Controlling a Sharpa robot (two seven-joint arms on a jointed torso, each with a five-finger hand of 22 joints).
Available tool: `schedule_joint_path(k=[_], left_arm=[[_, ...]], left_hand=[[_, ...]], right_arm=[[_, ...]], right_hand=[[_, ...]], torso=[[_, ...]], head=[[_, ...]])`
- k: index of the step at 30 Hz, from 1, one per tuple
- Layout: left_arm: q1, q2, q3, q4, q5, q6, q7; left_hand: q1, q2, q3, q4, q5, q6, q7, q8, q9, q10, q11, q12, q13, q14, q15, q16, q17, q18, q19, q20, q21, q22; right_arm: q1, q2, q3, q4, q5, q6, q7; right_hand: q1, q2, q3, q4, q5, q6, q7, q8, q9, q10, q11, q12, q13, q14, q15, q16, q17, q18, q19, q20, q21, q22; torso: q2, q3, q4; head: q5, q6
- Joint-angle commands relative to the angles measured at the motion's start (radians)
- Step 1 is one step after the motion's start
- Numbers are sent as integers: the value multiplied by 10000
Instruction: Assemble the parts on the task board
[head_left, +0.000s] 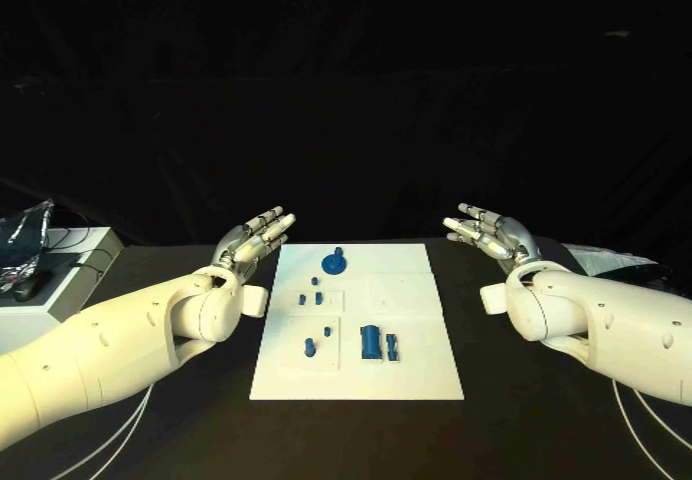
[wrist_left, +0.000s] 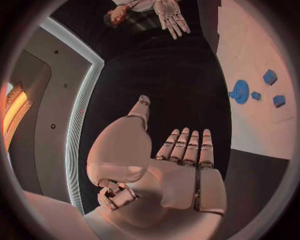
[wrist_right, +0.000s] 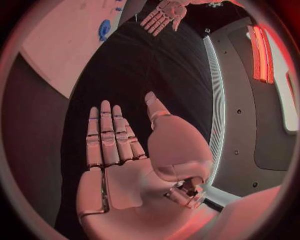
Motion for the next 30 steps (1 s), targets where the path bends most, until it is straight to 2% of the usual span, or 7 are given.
schedule_joint_path(k=[1,2,3,8,15,20,30], left_arm=[[95,25,-120,319,193,-656,202],[125,28,-187,431,244,-840,247],[158,32,-262,557,302,-1047,297],[395,58,-793,1449,708,-2511,656],[648,85,-1358,2398,1140,-4068,1037],[714,92,-1507,2647,1253,-4476,1137],[718,93,-1516,2662,1260,-4502,1143]], left_hand=[[-3489,39,90,-188,-658,-3067,-390,-204,-193,-3481,-570,-218,-201,-2864,-625,-194,-197,-522,-2743,-938,-228,-952],[-3765,39,90,-188,-658,-3067,-390,-204,-193,-3481,-570,-218,-201,-2864,-625,-194,-197,-522,-2743,-938,-228,-952],[-10998,39,90,-188,-658,-3067,-390,-204,-193,-3481,-570,-218,-201,-2864,-625,-194,-197,-522,-2743,-938,-228,-952],[-10998,39,90,-188,-658,-3067,-390,-204,-193,-3481,-570,-218,-201,-2864,-625,-194,-197,-522,-2743,-938,-228,-952],[-10998,39,90,-188,-658,-3067,-390,-204,-193,-3481,-570,-218,-201,-2864,-625,-194,-197,-522,-2743,-938,-228,-952],[-10998,39,90,-188,-658,-3067,-390,-204,-193,-3481,-570,-218,-201,-2864,-625,-194,-197,-522,-2743,-938,-228,-952],[-10998,39,90,-188,-658,-3067,-390,-204,-193,-3481,-570,-218,-201,-2864,-625,-194,-197,-522,-2743,-938,-228,-952]], right_arm=[[-157,-8,132,484,471,-447,291],[-224,-20,194,668,608,-574,362],[-299,-33,263,875,761,-717,441],[-755,-111,683,2127,1691,-1583,922],[-1067,-165,971,2985,2329,-2176,1252],[-1081,-168,984,3022,2357,-2202,1266],[-1081,-168,984,3022,2357,-2202,1266]], right_hand=[[-10041,-140,-203,479,-977,-4561,-527,-217,-234,-7077,-422,-233,-207,-8685,-326,-220,-415,-527,-5311,-387,-234,-1442],[-10041,-140,-203,479,-977,-4561,-527,-217,-234,-7077,-422,-233,-207,-8685,-326,-220,-415,-527,-5311,-387,-234,-1442],[-10041,-140,-203,479,-977,-4561,-527,-217,-234,-7077,-422,-233,-207,-8685,-326,-220,-415,-527,-5311,-387,-234,-1442],[-10041,-140,-203,479,-977,-4561,-527,-217,-234,-7077,-422,-233,-207,-8685,-326,-220,-415,-527,-5311,-387,-234,-1442],[-10041,-140,-203,479,-977,-4561,-527,-217,-234,-7077,-422,-233,-207,-8685,-326,-220,-415,-527,-5311,-387,-234,-1442],[-10041,-140,-203,479,-977,-4561,-527,-217,-234,-7077,-422,-233,-207,-8685,-326,-220,-415,-527,-5311,-387,-234,-1442],[-10041,-140,-203,479,-977,-4561,-527,-217,-234,-7077,-422,-233,-207,-8685,-326,-220,-415,-527,-5311,-387,-234,-1442]], torso=[[-243,-25,121],[-314,-30,154],[-387,-36,188],[-652,-57,313],[-702,-60,336],[-702,-60,336],[-702,-60,336]], head=[[-149,282],[-195,375],[-243,469],[-417,814],[-449,878],[-449,878],[-449,878]])
